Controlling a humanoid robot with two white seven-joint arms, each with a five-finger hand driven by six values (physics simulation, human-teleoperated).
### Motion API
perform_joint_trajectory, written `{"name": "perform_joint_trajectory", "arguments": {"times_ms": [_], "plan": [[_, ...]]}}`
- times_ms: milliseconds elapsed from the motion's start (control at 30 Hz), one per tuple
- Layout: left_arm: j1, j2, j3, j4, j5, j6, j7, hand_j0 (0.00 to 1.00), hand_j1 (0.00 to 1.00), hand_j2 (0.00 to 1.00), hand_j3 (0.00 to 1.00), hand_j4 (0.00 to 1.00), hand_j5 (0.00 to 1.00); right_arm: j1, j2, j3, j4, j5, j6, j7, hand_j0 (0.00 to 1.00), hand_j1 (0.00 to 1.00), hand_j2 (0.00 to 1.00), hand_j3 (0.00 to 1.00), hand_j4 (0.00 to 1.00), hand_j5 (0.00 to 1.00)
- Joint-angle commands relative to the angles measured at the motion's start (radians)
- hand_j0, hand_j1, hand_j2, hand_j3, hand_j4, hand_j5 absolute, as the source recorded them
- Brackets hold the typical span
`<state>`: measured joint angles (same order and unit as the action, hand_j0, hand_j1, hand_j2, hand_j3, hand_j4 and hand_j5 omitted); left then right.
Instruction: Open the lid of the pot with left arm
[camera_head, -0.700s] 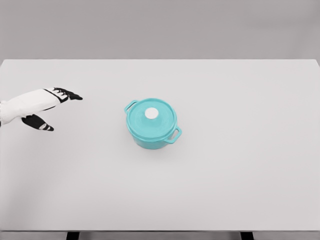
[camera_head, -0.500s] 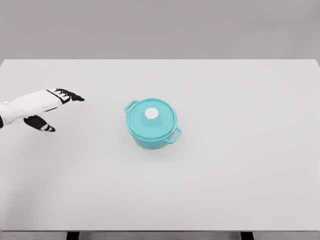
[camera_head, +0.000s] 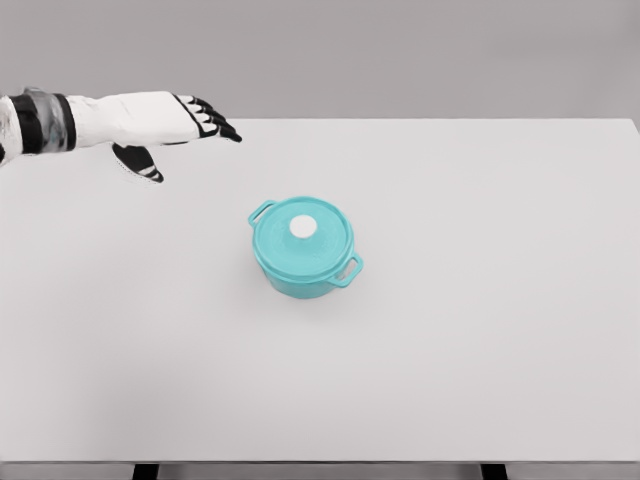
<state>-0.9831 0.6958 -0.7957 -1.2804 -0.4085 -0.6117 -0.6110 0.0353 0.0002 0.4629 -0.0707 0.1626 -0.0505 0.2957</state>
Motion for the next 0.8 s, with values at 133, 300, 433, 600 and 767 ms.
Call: {"name": "perform_joint_trajectory", "arguments": {"times_ms": [133, 300, 433, 600, 767], "plan": [[-0.045, -0.098, -0.165, -0.059, 0.022, 0.001, 0.000, 1.00, 1.00, 1.00, 1.00, 1.00, 1.00, 0.000, 0.000, 0.000, 0.000, 0.000, 0.000, 0.000, 1.00, 1.00, 1.00, 1.00, 1.00, 1.00], [-0.046, -0.096, -0.172, -0.195, 0.048, 0.001, 0.000, 1.00, 1.00, 1.00, 1.00, 1.00, 1.00, -0.002, 0.000, 0.000, 0.000, 0.000, 0.000, 0.000, 1.00, 1.00, 1.00, 1.00, 1.00, 1.00], [-0.048, -0.113, -0.189, -0.201, 0.046, 0.001, 0.000, 1.00, 1.00, 1.00, 1.00, 1.00, 1.00, 0.000, 0.000, 0.000, 0.000, 0.000, 0.000, 0.000, 1.00, 1.00, 1.00, 1.00, 1.00, 1.00], [-0.048, -0.116, -0.235, -0.191, 0.027, 0.001, 0.000, 0.92, 0.92, 0.92, 0.92, 0.92, 0.92, 0.000, 0.000, 0.000, 0.000, 0.000, 0.000, 0.000, 1.00, 1.00, 1.00, 1.00, 1.00, 1.00], [-0.048, -0.125, -0.237, -0.162, 0.017, 0.001, 0.000, 0.90, 0.90, 0.90, 0.90, 0.90, 0.90, -0.002, 0.000, 0.000, 0.000, 0.000, 0.000, 0.000, 1.00, 1.00, 1.00, 1.00, 1.00, 1.00]]}}
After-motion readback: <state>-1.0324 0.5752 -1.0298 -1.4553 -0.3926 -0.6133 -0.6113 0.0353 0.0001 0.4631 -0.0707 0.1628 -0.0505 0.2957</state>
